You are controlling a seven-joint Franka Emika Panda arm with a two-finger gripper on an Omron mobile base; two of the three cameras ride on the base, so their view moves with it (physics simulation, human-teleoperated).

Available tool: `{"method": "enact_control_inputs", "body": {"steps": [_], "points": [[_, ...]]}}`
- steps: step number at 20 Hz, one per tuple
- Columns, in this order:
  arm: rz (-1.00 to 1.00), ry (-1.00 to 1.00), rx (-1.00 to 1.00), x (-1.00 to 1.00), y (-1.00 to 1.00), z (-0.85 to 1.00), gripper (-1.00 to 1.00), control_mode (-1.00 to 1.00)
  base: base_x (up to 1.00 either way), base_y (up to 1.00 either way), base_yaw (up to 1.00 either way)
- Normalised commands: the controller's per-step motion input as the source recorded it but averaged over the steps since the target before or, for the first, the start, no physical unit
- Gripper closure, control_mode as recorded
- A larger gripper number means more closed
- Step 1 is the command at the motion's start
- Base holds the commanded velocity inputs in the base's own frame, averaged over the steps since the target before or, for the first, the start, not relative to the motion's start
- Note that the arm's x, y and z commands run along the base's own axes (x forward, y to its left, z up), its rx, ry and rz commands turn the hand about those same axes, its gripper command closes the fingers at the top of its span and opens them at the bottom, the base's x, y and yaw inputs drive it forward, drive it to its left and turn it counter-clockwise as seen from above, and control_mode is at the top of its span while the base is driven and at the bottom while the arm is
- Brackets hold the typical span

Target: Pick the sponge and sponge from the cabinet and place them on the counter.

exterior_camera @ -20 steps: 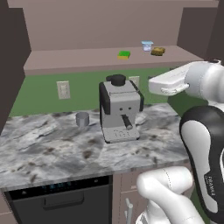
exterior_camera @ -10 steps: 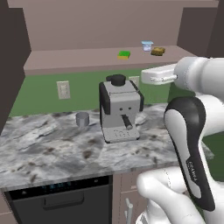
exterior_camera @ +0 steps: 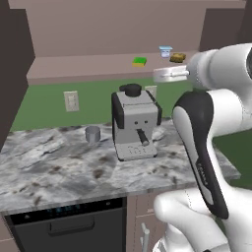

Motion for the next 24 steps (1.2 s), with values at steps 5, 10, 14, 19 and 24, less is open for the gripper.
{"method": "enact_control_inputs", "body": {"steps": [5,10,14,19,24], "points": [[-0.12,0.13,-0.04,0.03,-0.07,0.06,-1.0,-1.0,0.0,0.0,0.0],[-0.11,0.13,0.0,0.04,-0.07,0.08,-1.0,-1.0,0.0,0.0,0.0],[-0.1,0.11,0.0,0.12,-0.07,0.01,-1.0,-1.0,0.0,0.0,0.0],[-0.1,0.12,0.0,0.09,-0.11,0.0,-1.0,-1.0,0.0,0.0,0.0],[-0.07,0.06,0.03,0.15,-0.09,0.0,-1.0,-1.0,0.0,0.0,0.0]]}}
